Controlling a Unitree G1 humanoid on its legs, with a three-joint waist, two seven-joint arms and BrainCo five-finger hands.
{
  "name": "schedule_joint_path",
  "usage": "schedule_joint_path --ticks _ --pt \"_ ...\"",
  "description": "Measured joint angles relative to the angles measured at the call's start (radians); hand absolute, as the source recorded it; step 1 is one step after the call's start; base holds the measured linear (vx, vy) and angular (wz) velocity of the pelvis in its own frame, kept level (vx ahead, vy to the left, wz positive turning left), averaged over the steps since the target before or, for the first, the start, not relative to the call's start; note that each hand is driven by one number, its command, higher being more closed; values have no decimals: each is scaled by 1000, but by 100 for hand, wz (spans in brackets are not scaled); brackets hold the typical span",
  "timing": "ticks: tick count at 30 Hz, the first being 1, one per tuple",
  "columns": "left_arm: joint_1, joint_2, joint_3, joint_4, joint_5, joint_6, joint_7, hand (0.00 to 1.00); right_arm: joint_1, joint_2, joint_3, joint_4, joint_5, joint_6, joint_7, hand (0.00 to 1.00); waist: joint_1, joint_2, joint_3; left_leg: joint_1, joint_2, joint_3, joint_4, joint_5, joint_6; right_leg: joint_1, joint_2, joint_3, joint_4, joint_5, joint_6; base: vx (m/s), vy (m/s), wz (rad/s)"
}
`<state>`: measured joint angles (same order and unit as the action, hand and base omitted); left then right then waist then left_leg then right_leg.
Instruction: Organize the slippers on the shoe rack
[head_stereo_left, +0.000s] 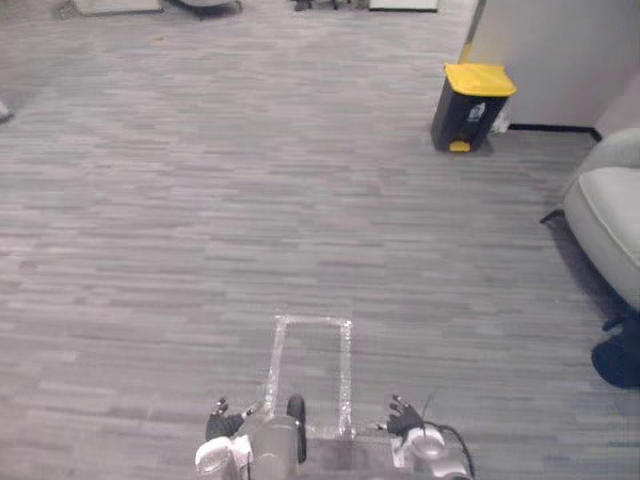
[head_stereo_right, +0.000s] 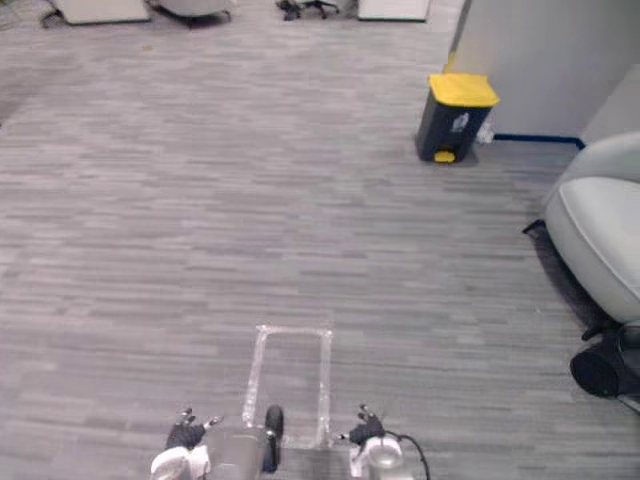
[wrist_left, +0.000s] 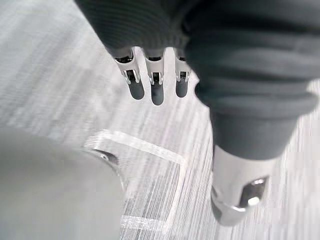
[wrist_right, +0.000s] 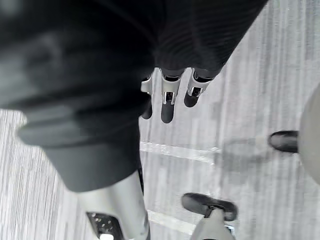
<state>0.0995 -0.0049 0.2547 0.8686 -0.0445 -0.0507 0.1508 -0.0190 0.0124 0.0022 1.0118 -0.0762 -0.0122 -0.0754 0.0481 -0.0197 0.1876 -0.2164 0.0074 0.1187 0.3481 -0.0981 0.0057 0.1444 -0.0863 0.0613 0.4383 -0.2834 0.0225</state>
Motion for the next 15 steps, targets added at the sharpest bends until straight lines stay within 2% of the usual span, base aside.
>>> schedule_joint_path --ticks 1,2,3,4,5,6,8,9,10,11,12,13,14,15 --pt "-7 3 1 15 -2 2 0 0 -8 1 3 8 -2 0 4 0 5 -3 6 54 -5 41 -12 -25 11 -71 -28 -22 183 11 43 454 237 -94" --pt "-10 5 1 25 -4 5 1 0 -13 2 3 10 -2 0 8 0 5 -3 11 92 -6 64 -24 -36 15 -103 -48 -46 258 7 44 417 222 -122" --pt "-10 14 -17 50 -9 11 0 0 -28 2 9 12 -2 -2 18 0 -2 7 22 202 -8 104 -72 -51 23 -156 -86 -130 381 -23 20 310 174 -98" --pt "-10 19 -28 59 -9 12 0 0 -29 2 14 9 -2 -3 18 0 -8 10 20 232 -7 115 -89 -52 23 -169 -93 -162 389 -33 11 355 220 -101" --pt "-8 31 -52 82 -8 16 -2 0 -29 4 34 -2 -3 -8 18 0 -27 22 17 291 0 148 -143 -54 25 -201 -102 -258 351 -49 -5 304 163 -59" --pt "-8 31 -58 87 -6 19 -3 0 -30 7 42 -11 -3 -9 18 0 -39 16 13 324 7 173 -175 -63 21 -237 -102 -325 278 -50 -7 304 134 -52" --pt "-9 35 -59 86 -5 19 -4 0 -32 7 42 -12 -3 -10 18 0 -39 10 9 335 19 203 -183 -82 10 -283 -100 -396 173 -43 -6 261 42 -48" --pt "-9 40 -68 86 -6 20 -5 0 -35 6 41 -13 -3 -10 17 0 -39 7 8 359 27 231 -187 -91 -5 -304 -81 -445 38 21 -16 234 21 -50" --pt "-9 42 -75 86 -5 20 -5 0 -34 5 41 -13 -3 -10 17 0 -39 6 7 363 28 231 -184 -94 -11 -305 -74 -444 3 52 -28 339 -2 -39" --pt "-9 54 -88 86 3 21 -11 0 -28 6 41 -12 -4 -9 17 0 -40 -10 0 366 19 226 -161 -109 -23 -305 -65 -428 -49 130 -55 392 -94 -9" --pt "-15 52 -97 93 4 25 -21 0 -27 -14 39 -15 -5 -10 17 0 -45 -1 1 368 39 205 -84 -158 -40 -279 -48 -422 -56 164 -69 451 -112 -3" --pt "-15 48 -96 93 5 25 -22 0 -26 -19 37 -14 -5 -10 16 0 -47 4 1 362 47 197 -53 -163 -44 -268 -44 -425 -61 155 -70 352 -125 5" --pt "-17 41 -96 85 9 25 -23 0 -23 -25 29 -14 -4 -10 16 0 -48 10 5 326 67 177 49 -167 -50 -249 -34 -421 -81 140 -64 266 -100 -7" --pt "-16 25 -95 65 15 25 -24 0 -19 -35 8 -21 -4 -10 15 0 -45 39 10 243 126 156 276 -162 -59 -205 -3 -411 -110 120 -68 332 -95 -22"
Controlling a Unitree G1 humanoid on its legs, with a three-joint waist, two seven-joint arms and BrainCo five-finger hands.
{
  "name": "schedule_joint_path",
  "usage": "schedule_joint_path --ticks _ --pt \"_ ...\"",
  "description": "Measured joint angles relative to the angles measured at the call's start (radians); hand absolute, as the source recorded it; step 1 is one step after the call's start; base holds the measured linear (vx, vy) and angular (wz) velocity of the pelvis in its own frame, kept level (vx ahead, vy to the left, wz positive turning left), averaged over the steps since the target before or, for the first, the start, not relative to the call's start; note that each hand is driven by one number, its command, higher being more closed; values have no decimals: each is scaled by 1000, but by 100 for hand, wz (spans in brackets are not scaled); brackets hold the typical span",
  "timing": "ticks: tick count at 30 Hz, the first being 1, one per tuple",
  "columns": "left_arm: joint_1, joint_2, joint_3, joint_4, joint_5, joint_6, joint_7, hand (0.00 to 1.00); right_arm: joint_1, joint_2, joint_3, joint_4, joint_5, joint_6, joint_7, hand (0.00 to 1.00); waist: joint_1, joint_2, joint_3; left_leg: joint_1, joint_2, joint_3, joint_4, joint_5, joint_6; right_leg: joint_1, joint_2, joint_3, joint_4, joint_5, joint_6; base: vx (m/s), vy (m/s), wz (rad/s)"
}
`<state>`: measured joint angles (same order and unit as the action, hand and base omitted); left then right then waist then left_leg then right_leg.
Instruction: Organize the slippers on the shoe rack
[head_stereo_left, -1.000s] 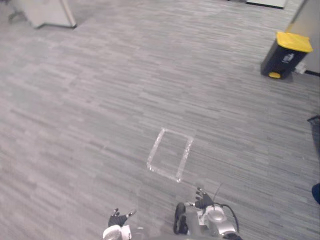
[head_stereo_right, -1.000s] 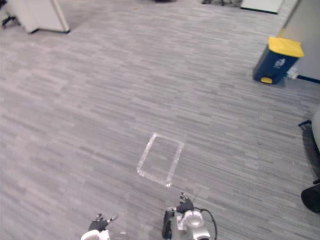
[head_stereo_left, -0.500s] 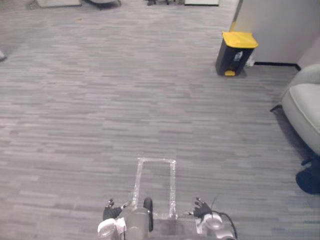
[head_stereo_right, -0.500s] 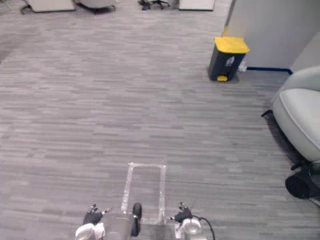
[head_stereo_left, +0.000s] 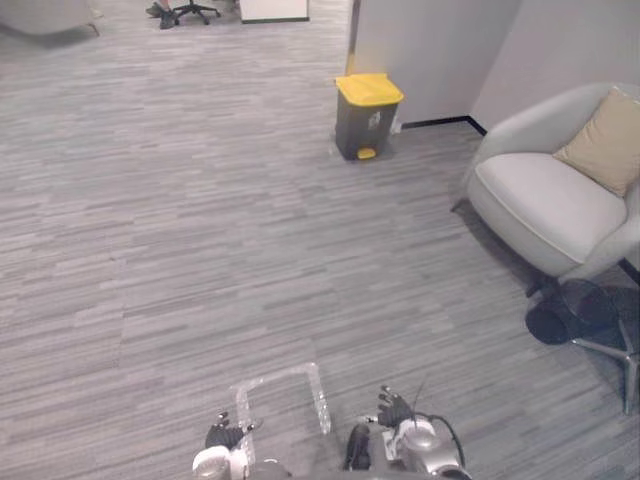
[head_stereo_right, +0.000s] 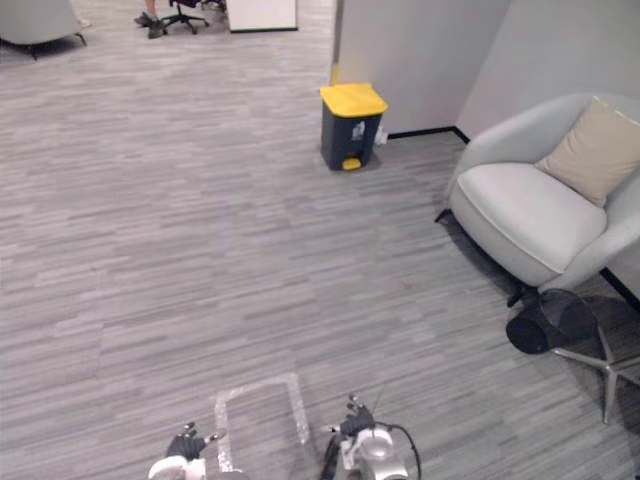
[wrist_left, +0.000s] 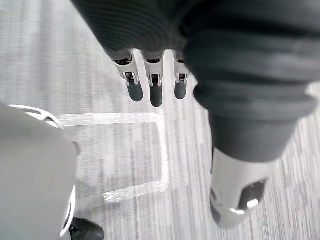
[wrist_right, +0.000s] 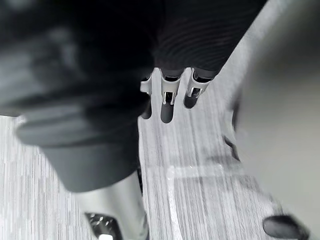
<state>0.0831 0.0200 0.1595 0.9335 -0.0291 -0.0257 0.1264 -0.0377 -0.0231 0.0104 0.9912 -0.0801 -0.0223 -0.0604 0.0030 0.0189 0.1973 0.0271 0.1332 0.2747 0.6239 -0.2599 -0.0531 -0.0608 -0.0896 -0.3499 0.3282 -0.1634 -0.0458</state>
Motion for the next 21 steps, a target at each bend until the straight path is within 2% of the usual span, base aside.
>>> schedule_joint_path --ticks 1,2,3,4,5,6,7,8,9,10,11,12,13,14,16,18,20,21 --pt "0 -10 0 -1 1 0 0 0 0 -9 -5 -4 0 0 -1 0 1 23 -1 -38 37 -8 118 18 -27 21 28 12 -8 -10 -7 337 -62 -33" --pt "-1 -13 0 -2 2 0 -1 0 2 -13 -5 -6 0 1 -1 0 3 31 0 -57 52 -9 167 35 -37 30 38 19 -10 -14 -11 247 1 -70" --pt "-1 -14 1 -1 7 -2 0 0 9 -12 -4 -10 1 4 -2 0 11 30 1 -80 71 -20 244 33 -22 51 51 63 -10 -32 -20 305 39 -104" --pt "-1 -13 4 -1 9 -2 0 0 10 -17 -8 -9 2 6 -8 0 11 28 3 -82 55 -34 226 -22 -7 72 53 114 -18 -41 -27 241 36 -112" --pt "-1 -12 4 -2 9 -2 0 0 10 -19 -9 -9 2 6 -10 0 10 26 4 -84 47 -39 210 -38 -5 79 53 132 -23 -39 -24 299 52 -125" --pt "1 -13 2 -1 9 -2 0 0 13 -22 -11 -7 2 6 -19 0 11 21 5 -90 19 -66 127 -72 -8 98 47 181 -39 -32 -13 253 109 -134" --pt "4 -12 0 -2 9 -7 1 0 12 -21 -11 -4 2 6 -22 0 13 14 4 -102 -18 -130 14 -82 -12 103 41 238 -46 -28 -6 297 149 -135" --pt "3 -12 0 -2 9 -8 1 0 12 -20 -11 0 2 5 -22 0 13 13 5 -104 -32 -158 -29 -81 -13 105 39 254 -50 -26 -2 276 217 -129" --pt "3 -11 -1 -2 9 -8 2 0 8 -19 -11 7 2 6 -22 0 13 12 5 -113 -75 -272 -159 -69 -23 116 36 308 -70 -19 16 184 187 -103" --pt "3 -11 -1 -2 8 -10 3 0 9 -19 -11 7 2 5 -22 0 13 12 5 -116 -96 -355 -230 -47 -31 117 35 340 -75 -17 30 230 263 -126" --pt "4 -11 -2 -1 7 -12 4 0 10 -21 -11 7 2 5 -22 0 13 17 2 -114 -113 -461 -313 3 -39 115 38 378 -75 -20 51 223 300 -109" --pt "5 -19 -3 7 6 -14 4 0 11 -26 -11 7 3 4 -22 0 12 32 -4 -111 -108 -489 -327 124 -55 114 55 412 -73 -29 77 240 367 -106" --pt "0 -4 -4 14 6 -14 3 0 12 -20 -16 12 2 6 -22 0 12 14 -9 -100 -118 -446 -309 112 -31 117 39 446 -71 -35 94 205 365 -108" --pt "5 16 0 20 6 -13 3 0 33 3 -25 8 2 4 -18 0 15 -25 -30 -81 -135 -388 -333 94 -14 113 7 476 -79 -40 113 146 280 -88" --pt "7 33 1 25 6 -12 3 0 46 27 -41 8 2 5 -17 0 17 -55 -48 -61 -147 -332 -355 85 3 105 -15 517 -94 -35 124 112 218 -88" --pt "6 37 1 32 7 -12 3 0 50 32 -40 9 0 5 -10 0 23 -65 -56 -40 -144 -247 -387 80 27 74 -34 519 -87 -19 137 54 210 -124" --pt "6 36 -1 40 7 -11 2 0 45 31 -35 8 0 4 -1 0 24 -57 -56 -5 -133 -157 -429 92 46 33 -70 361 -49 -8 122 111 169 -135" --pt "6 36 -3 42 7 -11 2 0 36 29 -30 11 0 4 1 0 24 -55 -55 16 -131 -117 -443 94 47 26 -96 238 -34 -6 119 149 105 -116"
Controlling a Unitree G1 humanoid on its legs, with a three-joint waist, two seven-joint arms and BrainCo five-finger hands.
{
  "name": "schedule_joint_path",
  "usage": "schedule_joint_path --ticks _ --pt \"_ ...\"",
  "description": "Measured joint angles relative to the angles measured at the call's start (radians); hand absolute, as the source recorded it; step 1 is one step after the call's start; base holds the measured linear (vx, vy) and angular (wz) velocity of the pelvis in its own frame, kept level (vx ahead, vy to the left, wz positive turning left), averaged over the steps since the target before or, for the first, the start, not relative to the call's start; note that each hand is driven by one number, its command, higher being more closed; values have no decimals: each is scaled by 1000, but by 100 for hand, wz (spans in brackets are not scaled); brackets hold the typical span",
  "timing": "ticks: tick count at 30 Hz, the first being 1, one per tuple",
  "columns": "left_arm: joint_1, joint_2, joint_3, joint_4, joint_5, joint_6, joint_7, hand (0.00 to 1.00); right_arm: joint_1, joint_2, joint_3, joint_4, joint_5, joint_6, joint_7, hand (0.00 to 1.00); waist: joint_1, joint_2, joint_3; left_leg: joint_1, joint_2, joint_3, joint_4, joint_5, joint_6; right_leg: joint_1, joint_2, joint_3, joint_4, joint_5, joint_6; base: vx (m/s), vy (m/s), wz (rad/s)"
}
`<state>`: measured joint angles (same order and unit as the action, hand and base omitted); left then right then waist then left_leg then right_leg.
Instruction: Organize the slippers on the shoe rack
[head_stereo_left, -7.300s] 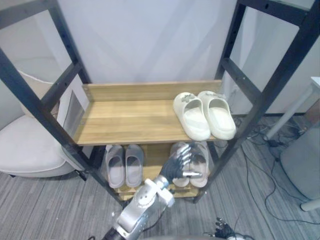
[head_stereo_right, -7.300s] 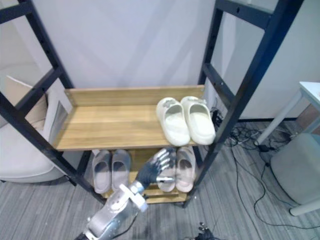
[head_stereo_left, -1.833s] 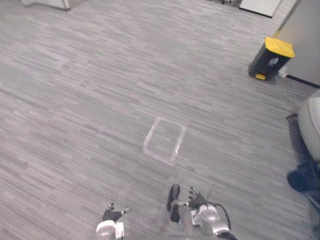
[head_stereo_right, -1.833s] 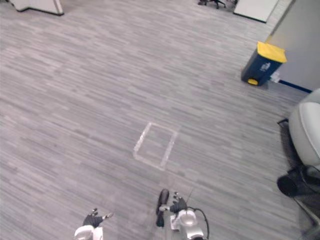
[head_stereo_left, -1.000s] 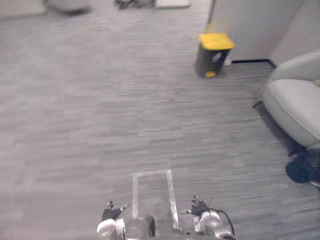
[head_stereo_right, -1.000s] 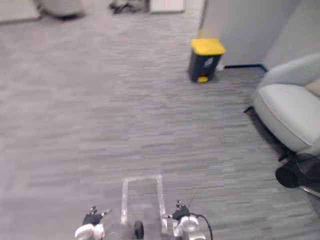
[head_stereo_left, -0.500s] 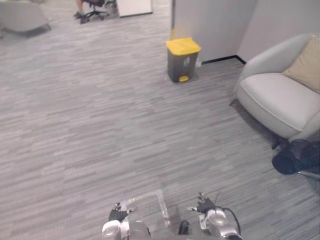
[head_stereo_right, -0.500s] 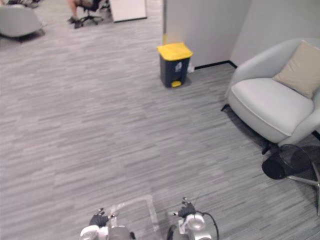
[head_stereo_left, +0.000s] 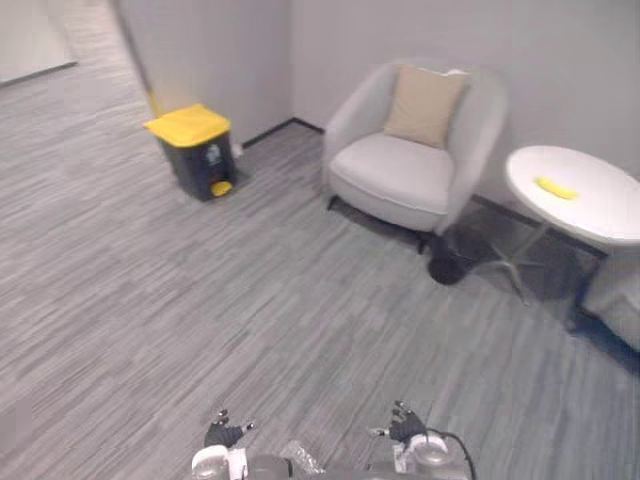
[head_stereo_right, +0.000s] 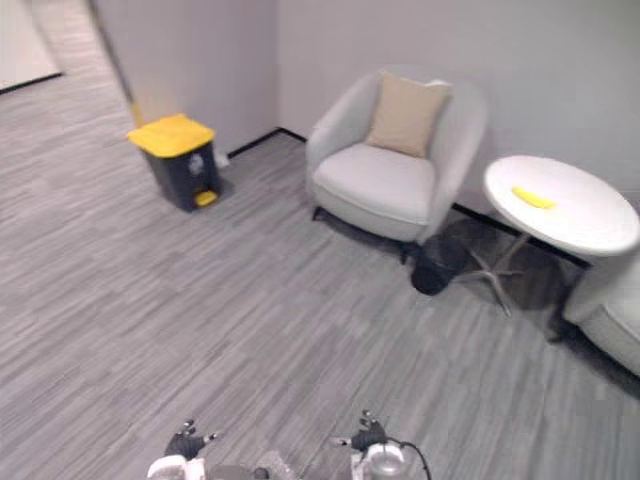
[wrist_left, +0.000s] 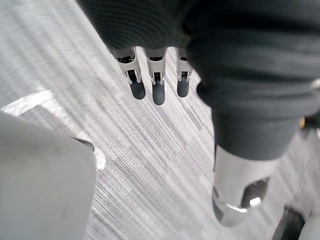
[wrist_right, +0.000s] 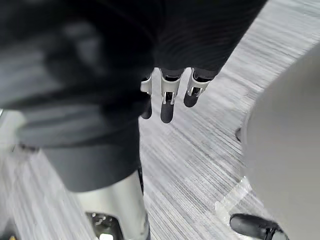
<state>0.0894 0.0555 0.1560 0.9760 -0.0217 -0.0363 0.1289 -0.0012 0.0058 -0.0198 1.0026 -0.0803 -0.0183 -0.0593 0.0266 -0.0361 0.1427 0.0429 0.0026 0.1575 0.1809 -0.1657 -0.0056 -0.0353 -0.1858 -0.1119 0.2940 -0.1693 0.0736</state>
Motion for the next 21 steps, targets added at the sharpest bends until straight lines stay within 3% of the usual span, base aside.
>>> schedule_joint_path --ticks 1,3,7,12,14,16,17,19,21 --pt "-3 3 -18 13 1 1 0 0 -3 -3 9 3 0 0 1 0 -11 6 1 16 5 27 -6 0 0 10 -27 -150 -8 3 -1 79 54 -92" --pt "-6 5 -40 23 1 3 -1 0 -9 -8 16 1 -2 -6 0 0 -27 20 4 42 15 30 -26 0 0 34 -23 -214 -32 23 -1 91 2 -37" --pt "-16 -14 -61 36 0 4 -3 0 -30 -37 18 41 -22 -6 -1 0 -22 56 0 72 46 73 -75 13 -22 54 33 -218 -113 72 -21 64 -31 -32" --pt "-19 -18 -63 34 4 4 -7 0 -29 -55 20 44 -30 -7 -2 0 -27 58 12 70 78 82 -18 9 -51 123 76 -202 -240 122 -27 -3 -67 -17" --pt "-20 -16 -55 11 4 0 -10 0 -28 -56 13 44 -29 -8 -3 0 -18 54 30 11 117 85 171 -34 -96 150 92 -170 -271 119 -30 -62 -44 -37" --pt "-19 -23 -36 -13 4 -2 -14 0 -27 -56 13 37 -28 -6 -3 0 -1 62 41 -63 170 88 384 -35 -96 147 117 -96 -268 105 -43 -92 -6 -92" --pt "-19 -30 -22 -18 2 -3 -16 0 -26 -54 15 35 -26 -6 -5 0 10 66 48 -114 183 65 488 -25 -74 139 131 -53 -260 105 -53 -18 34 -118" --pt "-20 -31 -21 -20 0 -3 -17 0 -26 -73 9 35 6 -4 -16 0 11 69 48 -112 128 -42 413 -107 -55 134 122 20 -259 105 -53 42 74 -109" --pt "-21 -30 -37 -23 0 -3 -16 0 -15 -87 -17 34 13 -3 -25 0 11 73 49 -107 77 -139 240 -115 -55 124 113 62 -261 105 -51 25 169 -80"
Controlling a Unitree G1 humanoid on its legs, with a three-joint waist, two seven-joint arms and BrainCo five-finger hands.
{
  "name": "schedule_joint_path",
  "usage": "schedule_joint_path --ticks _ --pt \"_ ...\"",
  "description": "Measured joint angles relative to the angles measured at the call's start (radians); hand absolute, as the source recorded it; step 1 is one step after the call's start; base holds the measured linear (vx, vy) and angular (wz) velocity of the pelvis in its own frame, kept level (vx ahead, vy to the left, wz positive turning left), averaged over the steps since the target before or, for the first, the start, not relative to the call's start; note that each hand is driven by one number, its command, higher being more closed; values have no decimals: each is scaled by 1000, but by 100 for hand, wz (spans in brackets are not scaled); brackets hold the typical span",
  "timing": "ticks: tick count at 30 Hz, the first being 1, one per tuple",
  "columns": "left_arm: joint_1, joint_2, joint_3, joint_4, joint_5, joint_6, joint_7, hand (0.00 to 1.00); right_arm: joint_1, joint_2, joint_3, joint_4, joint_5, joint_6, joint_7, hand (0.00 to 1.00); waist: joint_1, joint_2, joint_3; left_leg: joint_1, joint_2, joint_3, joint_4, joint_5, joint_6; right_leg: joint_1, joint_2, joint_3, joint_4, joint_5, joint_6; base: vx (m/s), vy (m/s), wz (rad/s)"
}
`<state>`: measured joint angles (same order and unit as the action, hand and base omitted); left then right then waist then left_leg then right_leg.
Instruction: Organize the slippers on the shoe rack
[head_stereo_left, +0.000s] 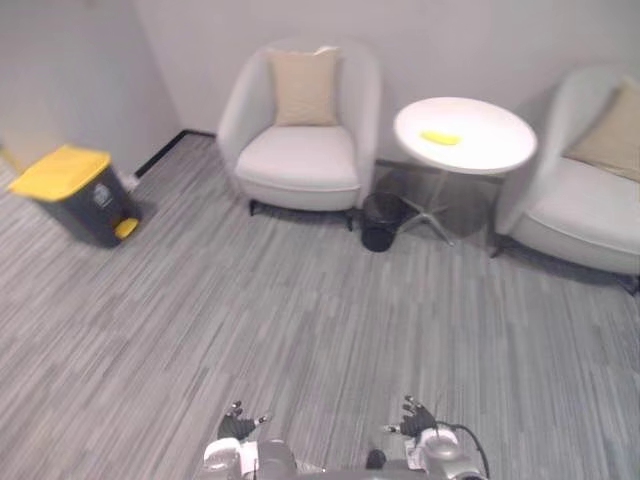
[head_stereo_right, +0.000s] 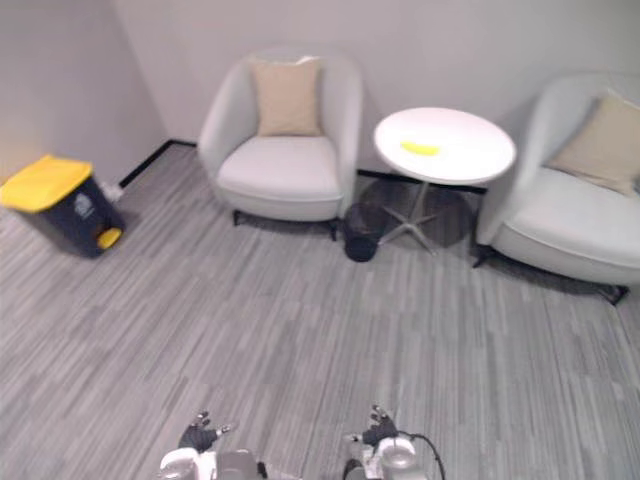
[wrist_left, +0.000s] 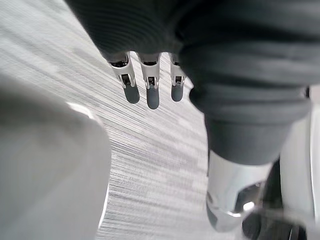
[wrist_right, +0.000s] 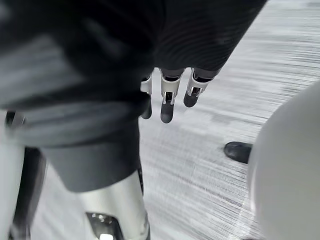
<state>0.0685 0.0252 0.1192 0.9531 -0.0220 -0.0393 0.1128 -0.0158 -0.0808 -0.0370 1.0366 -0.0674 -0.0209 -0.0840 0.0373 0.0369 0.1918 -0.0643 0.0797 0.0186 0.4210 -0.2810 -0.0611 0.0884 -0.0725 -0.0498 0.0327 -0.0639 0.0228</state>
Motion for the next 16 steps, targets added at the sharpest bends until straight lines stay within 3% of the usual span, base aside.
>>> schedule_joint_path --ticks 1,2,3,4,7,12,16 --pt "1 -11 -3 1 -2 0 1 0 8 -17 -3 0 0 2 -2 0 1 24 1 29 -6 -62 -132 72 -26 -3 13 16 -3 12 25 13 203 -64" --pt "1 -14 -4 1 -3 0 1 0 9 -17 -4 2 1 3 -3 0 3 29 -1 39 -10 -56 -140 90 -16 1 14 22 -6 17 31 37 194 -49" --pt "2 -7 -9 2 -1 1 1 0 16 -14 -18 1 1 4 -3 0 1 25 -6 42 -19 -43 -151 87 -11 17 3 24 -14 28 46 140 144 -32" --pt "1 4 -9 13 0 2 1 0 33 2 -43 1 1 4 -3 0 -1 -6 -16 84 -38 -23 -199 89 -8 19 -24 30 0 27 51 171 163 -24" --pt "7 7 -11 23 2 4 2 0 46 10 -47 2 -1 4 -2 0 -1 -23 -42 147 -59 0 -283 122 3 30 -43 41 3 8 64 222 99 -18" --pt "6 1 -32 46 6 7 -1 0 57 6 -76 10 -1 4 2 0 -4 -7 -68 193 -81 -3 -292 141 17 60 -53 28 -4 -5 65 202 43 -9" --pt "2 8 -45 62 22 7 -2 0 57 11 -78 27 0 4 2 0 -5 -14 -84 207 -83 -36 -269 141 17 87 -53 1 -4 -16 63 107 -28 0"
